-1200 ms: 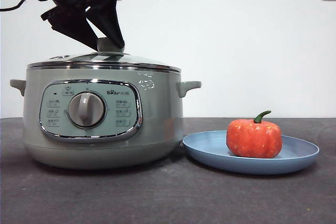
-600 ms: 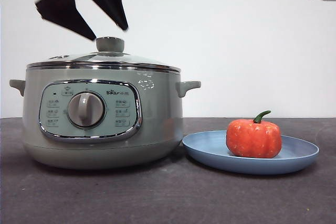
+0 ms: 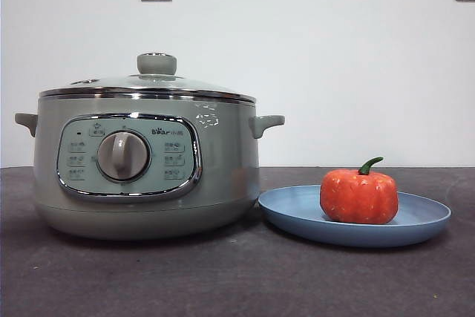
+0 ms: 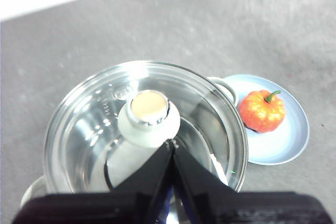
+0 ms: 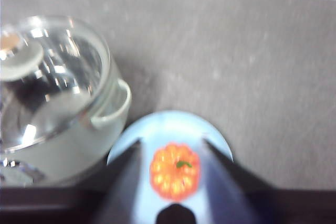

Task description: Take the pumpkin out from the steamer,put the pumpkin in the blue plate,close the lid

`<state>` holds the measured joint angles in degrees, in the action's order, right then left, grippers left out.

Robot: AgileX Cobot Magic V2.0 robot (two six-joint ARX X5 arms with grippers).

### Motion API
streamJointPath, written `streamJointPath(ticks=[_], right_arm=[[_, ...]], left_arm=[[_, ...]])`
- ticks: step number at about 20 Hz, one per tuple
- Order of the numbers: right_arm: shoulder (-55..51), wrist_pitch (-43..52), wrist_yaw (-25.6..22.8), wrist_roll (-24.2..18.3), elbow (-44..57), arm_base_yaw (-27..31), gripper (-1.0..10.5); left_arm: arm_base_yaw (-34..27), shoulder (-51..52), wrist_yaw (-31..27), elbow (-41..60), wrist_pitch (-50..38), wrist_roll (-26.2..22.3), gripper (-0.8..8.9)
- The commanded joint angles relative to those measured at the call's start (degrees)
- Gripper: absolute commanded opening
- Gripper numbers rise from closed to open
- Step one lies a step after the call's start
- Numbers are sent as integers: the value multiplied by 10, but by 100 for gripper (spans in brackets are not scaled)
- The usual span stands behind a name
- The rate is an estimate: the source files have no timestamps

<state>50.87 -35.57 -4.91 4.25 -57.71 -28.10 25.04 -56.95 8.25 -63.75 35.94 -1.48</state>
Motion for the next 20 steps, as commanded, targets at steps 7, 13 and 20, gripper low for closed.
streamJointPath(ticks=[7,13,20], right_arm=[[-160,125,-30,38,207,-1,-11],[-160,99,-30,36,207,-1,-11],[-160,94,-30,36,207,-1,-11]], left_arm=[[9,218,-41,279,-151,17,-8],[9,210,-37,279,-124,19,-3],[9,206,-37,279,-120,19,-3]])
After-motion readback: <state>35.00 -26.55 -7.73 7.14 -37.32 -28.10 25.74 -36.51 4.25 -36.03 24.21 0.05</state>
